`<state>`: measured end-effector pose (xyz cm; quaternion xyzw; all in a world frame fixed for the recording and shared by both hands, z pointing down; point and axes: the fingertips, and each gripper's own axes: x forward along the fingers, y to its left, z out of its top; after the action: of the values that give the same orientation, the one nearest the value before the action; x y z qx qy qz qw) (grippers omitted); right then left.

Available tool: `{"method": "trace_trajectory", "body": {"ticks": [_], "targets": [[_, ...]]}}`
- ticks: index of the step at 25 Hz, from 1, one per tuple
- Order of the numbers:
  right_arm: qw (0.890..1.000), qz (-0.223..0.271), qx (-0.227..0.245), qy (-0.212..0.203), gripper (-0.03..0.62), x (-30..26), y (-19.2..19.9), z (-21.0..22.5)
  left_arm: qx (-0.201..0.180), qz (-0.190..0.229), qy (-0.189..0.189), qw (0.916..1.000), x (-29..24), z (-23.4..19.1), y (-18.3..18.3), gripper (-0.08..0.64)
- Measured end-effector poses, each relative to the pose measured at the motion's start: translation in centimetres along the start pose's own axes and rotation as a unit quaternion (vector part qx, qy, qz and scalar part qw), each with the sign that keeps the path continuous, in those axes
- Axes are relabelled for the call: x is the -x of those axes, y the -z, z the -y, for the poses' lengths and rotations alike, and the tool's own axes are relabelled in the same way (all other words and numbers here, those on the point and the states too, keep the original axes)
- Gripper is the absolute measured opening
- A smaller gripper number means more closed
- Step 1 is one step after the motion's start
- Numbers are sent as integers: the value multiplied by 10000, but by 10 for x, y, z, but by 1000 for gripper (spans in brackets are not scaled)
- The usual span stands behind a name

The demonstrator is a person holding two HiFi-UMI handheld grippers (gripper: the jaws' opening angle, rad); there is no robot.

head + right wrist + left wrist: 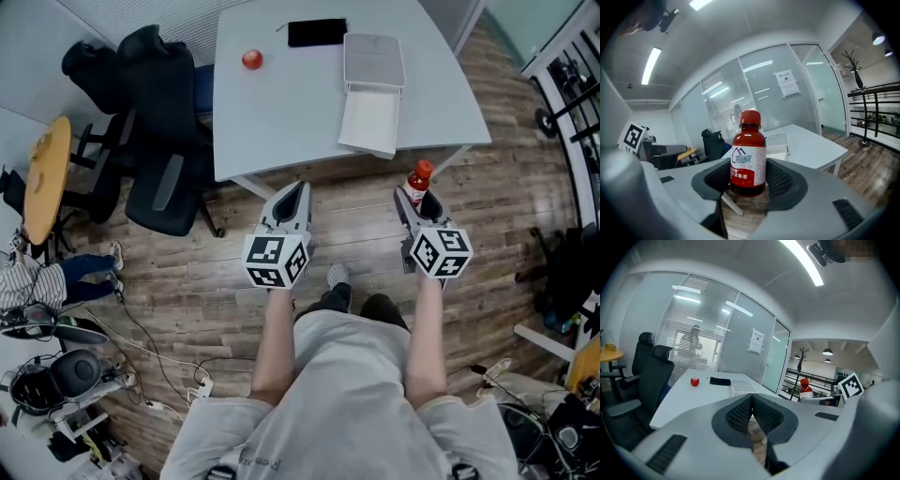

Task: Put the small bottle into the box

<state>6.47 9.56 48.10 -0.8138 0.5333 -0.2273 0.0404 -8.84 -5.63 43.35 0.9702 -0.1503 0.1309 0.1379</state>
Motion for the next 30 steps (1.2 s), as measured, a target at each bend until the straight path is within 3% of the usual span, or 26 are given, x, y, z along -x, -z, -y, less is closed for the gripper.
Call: {"method": "trace_trajectory", "body": {"ticks": [18, 30], "targets": [[9997, -93, 175, -158, 225, -81, -22, -3, -42, 325, -149, 9994, -38, -48, -33, 28], [9987, -313, 325, -234, 225, -147, -40, 19, -114, 179, -210, 9996, -96, -76, -48, 28]]}}
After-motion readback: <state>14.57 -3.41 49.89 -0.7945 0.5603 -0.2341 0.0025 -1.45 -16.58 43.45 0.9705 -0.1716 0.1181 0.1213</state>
